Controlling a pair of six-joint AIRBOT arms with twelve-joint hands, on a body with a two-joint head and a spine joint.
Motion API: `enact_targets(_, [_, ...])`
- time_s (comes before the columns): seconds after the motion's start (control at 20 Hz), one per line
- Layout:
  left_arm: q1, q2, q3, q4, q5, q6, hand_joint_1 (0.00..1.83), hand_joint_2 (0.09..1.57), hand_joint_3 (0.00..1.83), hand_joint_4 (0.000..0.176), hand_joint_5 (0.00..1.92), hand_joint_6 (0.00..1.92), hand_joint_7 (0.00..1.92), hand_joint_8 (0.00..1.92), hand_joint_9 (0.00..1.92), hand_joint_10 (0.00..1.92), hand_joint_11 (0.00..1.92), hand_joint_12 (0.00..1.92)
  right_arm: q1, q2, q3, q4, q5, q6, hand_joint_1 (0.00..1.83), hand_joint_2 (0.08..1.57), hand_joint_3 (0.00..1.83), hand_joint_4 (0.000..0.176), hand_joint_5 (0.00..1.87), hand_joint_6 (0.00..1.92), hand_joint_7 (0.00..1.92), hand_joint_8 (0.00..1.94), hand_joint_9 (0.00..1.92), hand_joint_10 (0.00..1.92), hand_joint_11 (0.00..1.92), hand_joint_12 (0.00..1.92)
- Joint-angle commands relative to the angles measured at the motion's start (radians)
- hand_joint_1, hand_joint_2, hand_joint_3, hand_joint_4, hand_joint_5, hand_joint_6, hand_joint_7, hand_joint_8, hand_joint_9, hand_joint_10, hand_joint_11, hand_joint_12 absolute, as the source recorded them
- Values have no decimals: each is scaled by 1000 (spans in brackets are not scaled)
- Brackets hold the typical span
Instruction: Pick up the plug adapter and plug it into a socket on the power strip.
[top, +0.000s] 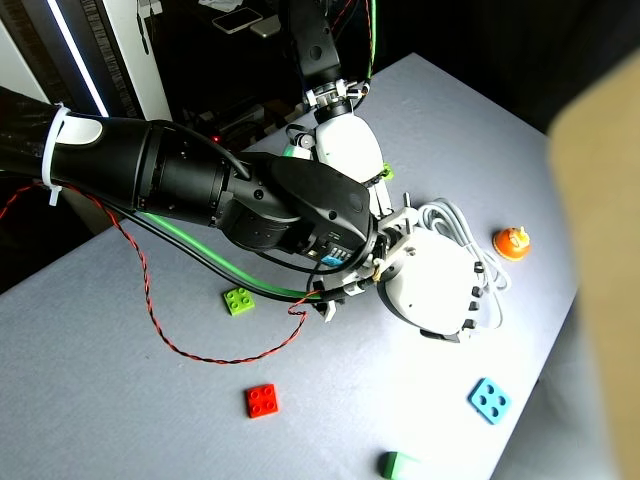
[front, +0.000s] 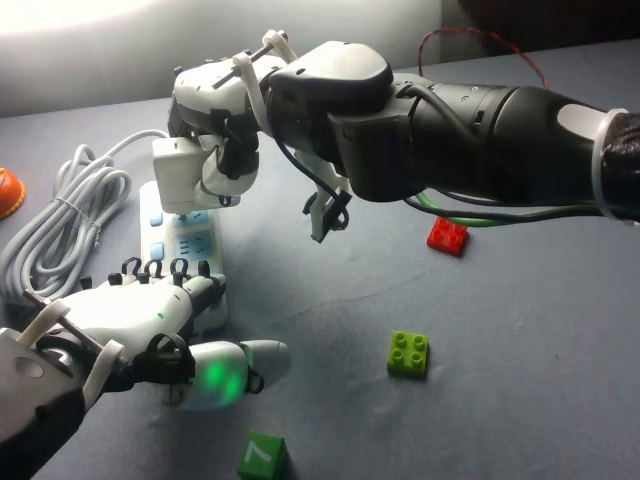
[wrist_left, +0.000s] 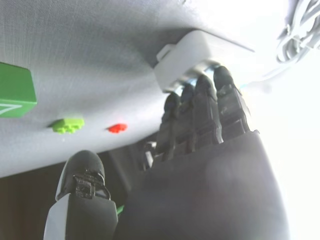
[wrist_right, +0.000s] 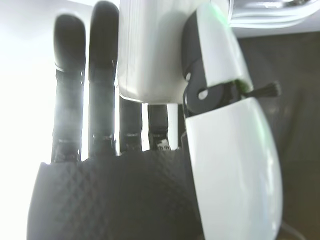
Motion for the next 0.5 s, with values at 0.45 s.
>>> enact_targets(0.45, [-3, 3, 2, 11, -11, -7, 0, 1158, 0, 0, 123, 1, 130, 3, 104, 4, 0, 235, -7, 14, -44, -38, 20, -17, 1224, 1177, 2, 0, 762, 1164, 967, 1178, 881, 872, 604, 1342])
